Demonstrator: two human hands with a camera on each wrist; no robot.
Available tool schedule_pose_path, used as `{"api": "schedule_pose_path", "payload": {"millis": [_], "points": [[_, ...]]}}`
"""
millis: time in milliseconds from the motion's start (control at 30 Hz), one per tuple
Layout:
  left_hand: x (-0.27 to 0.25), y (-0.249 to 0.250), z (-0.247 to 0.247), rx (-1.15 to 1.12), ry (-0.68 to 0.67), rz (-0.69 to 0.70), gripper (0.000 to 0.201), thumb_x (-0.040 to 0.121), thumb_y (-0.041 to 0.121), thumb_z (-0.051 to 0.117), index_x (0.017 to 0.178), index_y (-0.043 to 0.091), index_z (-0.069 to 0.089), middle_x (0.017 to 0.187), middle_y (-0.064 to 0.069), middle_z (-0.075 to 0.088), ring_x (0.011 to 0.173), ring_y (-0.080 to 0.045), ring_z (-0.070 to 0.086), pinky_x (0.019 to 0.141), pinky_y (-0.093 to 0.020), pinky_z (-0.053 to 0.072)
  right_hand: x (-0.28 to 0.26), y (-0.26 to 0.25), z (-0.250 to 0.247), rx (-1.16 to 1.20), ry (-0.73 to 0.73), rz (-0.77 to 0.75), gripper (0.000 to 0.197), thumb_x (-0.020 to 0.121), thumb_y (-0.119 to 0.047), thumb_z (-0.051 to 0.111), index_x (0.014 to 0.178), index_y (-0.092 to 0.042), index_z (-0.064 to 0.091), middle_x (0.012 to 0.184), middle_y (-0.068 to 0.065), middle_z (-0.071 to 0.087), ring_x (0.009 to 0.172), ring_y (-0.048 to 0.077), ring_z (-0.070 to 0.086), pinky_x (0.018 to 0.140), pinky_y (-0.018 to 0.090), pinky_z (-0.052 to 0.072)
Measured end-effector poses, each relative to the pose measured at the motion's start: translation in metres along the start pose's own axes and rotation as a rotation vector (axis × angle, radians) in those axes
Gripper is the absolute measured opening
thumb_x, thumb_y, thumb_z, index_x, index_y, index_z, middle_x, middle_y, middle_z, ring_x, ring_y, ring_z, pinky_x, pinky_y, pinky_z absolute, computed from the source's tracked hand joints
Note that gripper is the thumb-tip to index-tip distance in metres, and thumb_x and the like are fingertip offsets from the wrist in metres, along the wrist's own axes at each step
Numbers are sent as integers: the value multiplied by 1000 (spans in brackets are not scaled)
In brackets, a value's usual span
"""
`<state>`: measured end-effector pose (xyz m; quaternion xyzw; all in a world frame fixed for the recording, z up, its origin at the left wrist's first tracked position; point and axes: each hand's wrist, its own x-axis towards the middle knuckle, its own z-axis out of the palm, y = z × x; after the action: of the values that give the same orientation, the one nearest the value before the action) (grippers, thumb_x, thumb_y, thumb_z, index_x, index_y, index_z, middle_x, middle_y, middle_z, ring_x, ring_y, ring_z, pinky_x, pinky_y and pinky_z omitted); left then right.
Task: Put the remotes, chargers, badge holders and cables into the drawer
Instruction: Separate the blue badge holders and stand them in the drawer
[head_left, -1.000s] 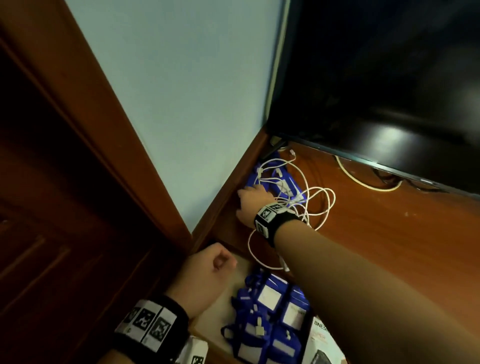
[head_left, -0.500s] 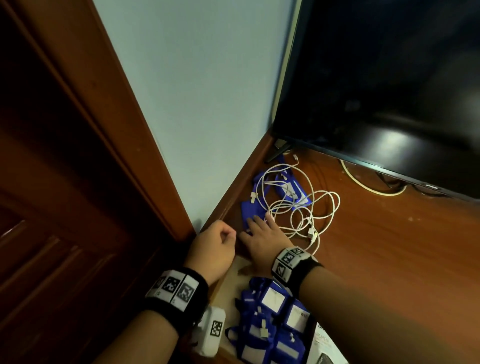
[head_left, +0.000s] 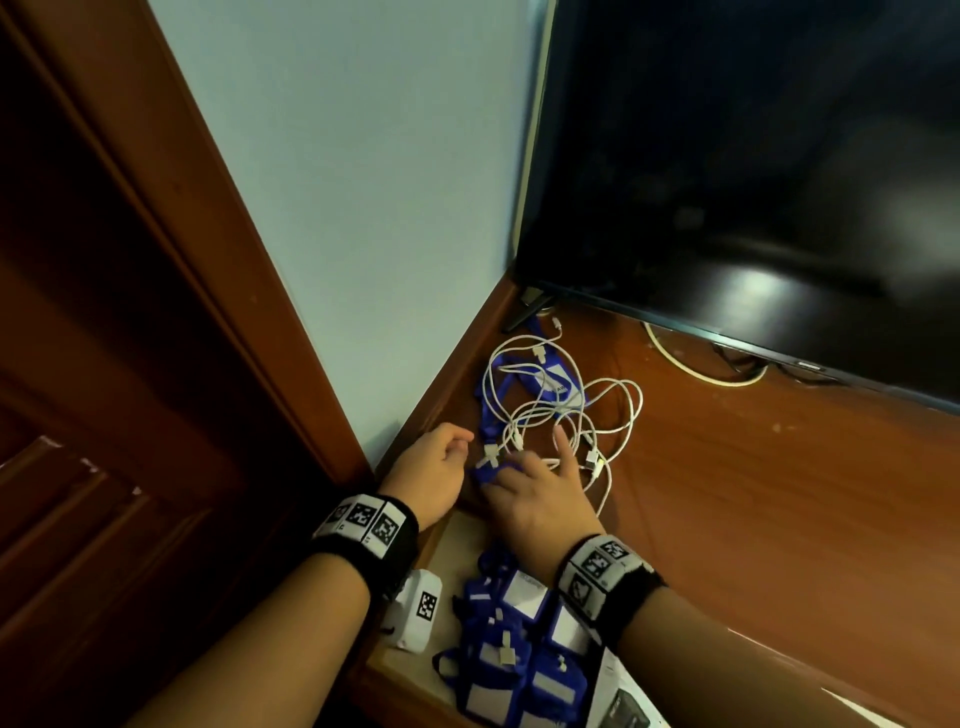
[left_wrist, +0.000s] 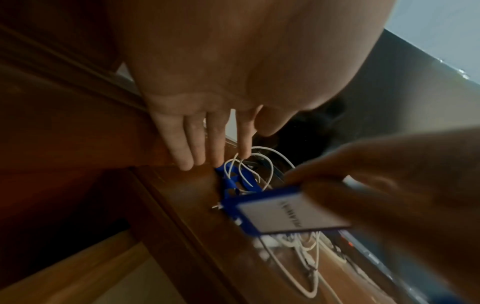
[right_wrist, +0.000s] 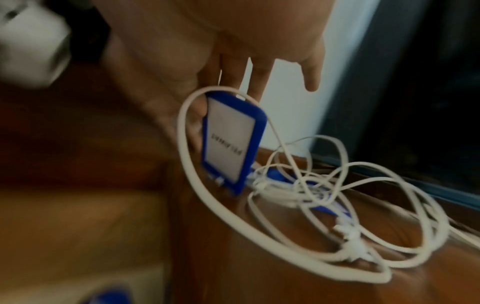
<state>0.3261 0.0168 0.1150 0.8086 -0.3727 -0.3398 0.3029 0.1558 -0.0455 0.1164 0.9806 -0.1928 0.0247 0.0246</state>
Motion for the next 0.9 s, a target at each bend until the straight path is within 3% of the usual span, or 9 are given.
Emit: {"api": "schedule_pose_path", "payload": {"millis": [100, 233, 367, 467, 533, 600, 667, 733, 900], "points": [[-4, 11, -3, -233, -26, 25, 29, 106, 22, 46, 121, 29, 70, 124, -1, 67, 115, -18, 61, 107, -38, 46, 3, 18, -33, 160, 162, 156, 17, 91, -40, 66, 104, -33, 74, 102, -11, 73, 116, 19, 62, 115, 62, 30], [-10, 36, -10, -394, -63, 124, 30, 88, 36, 56, 111, 46, 73, 127, 0, 68, 121, -17, 62, 113, -49, 45, -4, 48, -88, 534, 286, 372, 24, 99, -43, 49, 113, -34, 66, 103, -10, 66, 96, 9, 62, 89, 33, 55], [-10, 80, -22, -229, -35, 335, 17, 102, 48, 54, 113, 61, 58, 147, 19, 47, 146, -3, 29, 122, -32, 21, -16, 80, -142, 763, 423, 538, 6, 102, -36, 56, 107, -38, 59, 98, -17, 66, 91, -1, 66, 73, 17, 58], [-12, 121, -29, -125, -52, 497, 20, 101, 37, 64, 115, 51, 61, 138, 23, 50, 135, 11, 36, 117, -20, 30, -28, 100, -181, 825, 538, 593, 6, 103, -35, 56, 108, -32, 58, 99, -10, 68, 89, 5, 69, 67, 23, 61], [-10, 147, -29, -126, -47, 560, 18, 100, 31, 67, 118, 35, 67, 121, 17, 64, 109, 17, 55, 94, -4, 44, -38, 110, -210, 844, 596, 624, 8, 103, -33, 55, 110, -28, 57, 99, -5, 68, 84, 7, 71, 61, 29, 63], [-8, 169, -28, -155, -71, 545, 13, 101, 40, 63, 112, 36, 67, 106, 12, 71, 96, 7, 64, 84, -9, 50, -49, 120, -237, 834, 681, 668, 10, 104, -35, 55, 108, -26, 58, 97, -2, 69, 82, 8, 72, 60, 33, 64], [-5, 186, -27, -199, -82, 527, 14, 102, 46, 59, 107, 37, 67, 99, 10, 75, 95, -6, 69, 90, -30, 54, -60, 134, -258, 830, 797, 702, 13, 104, -37, 56, 106, -25, 60, 96, 1, 70, 80, 14, 72, 60, 40, 64], [1, 196, -27, -219, -63, 525, 16, 104, 42, 56, 102, 30, 66, 91, 6, 76, 86, -14, 69, 87, -38, 53, -73, 147, -275, 844, 905, 706, 16, 104, -36, 56, 107, -21, 62, 99, 6, 70, 79, 16, 72, 57, 43, 63], [6, 215, -32, -205, -9, 558, 15, 104, 34, 58, 100, 27, 71, 83, 8, 72, 72, 4, 63, 76, -24, 46, -110, 174, -310, 848, 1115, 755, 16, 104, -25, 58, 110, -10, 62, 99, 6, 67, 81, 15, 72, 49, 39, 62]]}}
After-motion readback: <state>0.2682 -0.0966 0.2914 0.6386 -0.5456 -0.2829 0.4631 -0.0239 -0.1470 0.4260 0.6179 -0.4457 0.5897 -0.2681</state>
